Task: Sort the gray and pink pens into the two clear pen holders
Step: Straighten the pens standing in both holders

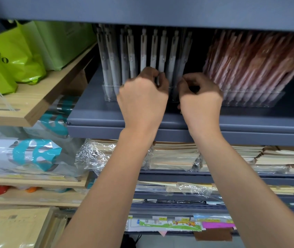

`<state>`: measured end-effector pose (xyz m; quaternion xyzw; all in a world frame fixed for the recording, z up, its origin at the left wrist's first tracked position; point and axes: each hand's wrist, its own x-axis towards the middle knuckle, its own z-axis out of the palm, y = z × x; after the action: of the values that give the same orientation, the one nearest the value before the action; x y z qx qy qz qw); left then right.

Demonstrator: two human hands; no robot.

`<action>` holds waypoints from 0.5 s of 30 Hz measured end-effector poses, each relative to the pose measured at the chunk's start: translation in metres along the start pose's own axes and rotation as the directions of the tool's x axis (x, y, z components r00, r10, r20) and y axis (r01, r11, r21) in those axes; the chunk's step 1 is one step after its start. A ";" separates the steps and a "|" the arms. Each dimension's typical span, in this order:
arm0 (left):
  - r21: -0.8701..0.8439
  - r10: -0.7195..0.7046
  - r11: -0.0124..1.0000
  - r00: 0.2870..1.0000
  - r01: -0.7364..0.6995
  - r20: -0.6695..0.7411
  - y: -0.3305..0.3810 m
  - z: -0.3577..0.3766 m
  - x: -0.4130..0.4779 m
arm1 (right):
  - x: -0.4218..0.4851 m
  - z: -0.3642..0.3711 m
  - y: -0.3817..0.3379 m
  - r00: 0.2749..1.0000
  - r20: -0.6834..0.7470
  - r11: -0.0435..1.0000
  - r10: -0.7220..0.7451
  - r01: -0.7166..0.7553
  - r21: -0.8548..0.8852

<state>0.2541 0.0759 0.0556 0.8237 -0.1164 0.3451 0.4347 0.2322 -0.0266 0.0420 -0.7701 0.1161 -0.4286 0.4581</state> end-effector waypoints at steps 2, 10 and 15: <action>0.010 0.021 1.000 1.000 -0.021 0.008 0.000 0.000 0.000 | 0.000 0.000 0.000 1.000 0.001 1.000 0.001 -0.001 -0.002; 0.082 0.021 0.996 0.995 -0.028 0.093 -0.001 -0.002 0.001 | -0.001 0.000 0.000 1.000 0.000 1.000 0.003 -0.003 -0.010; 0.059 0.025 0.998 0.995 -0.030 0.092 -0.002 -0.002 0.000 | 0.000 0.000 0.000 1.000 -0.004 1.000 -0.004 0.004 -0.011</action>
<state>0.2543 0.0786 0.0554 0.8497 -0.1370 0.3163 0.3990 0.2322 -0.0260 0.0419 -0.7720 0.1179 -0.4304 0.4526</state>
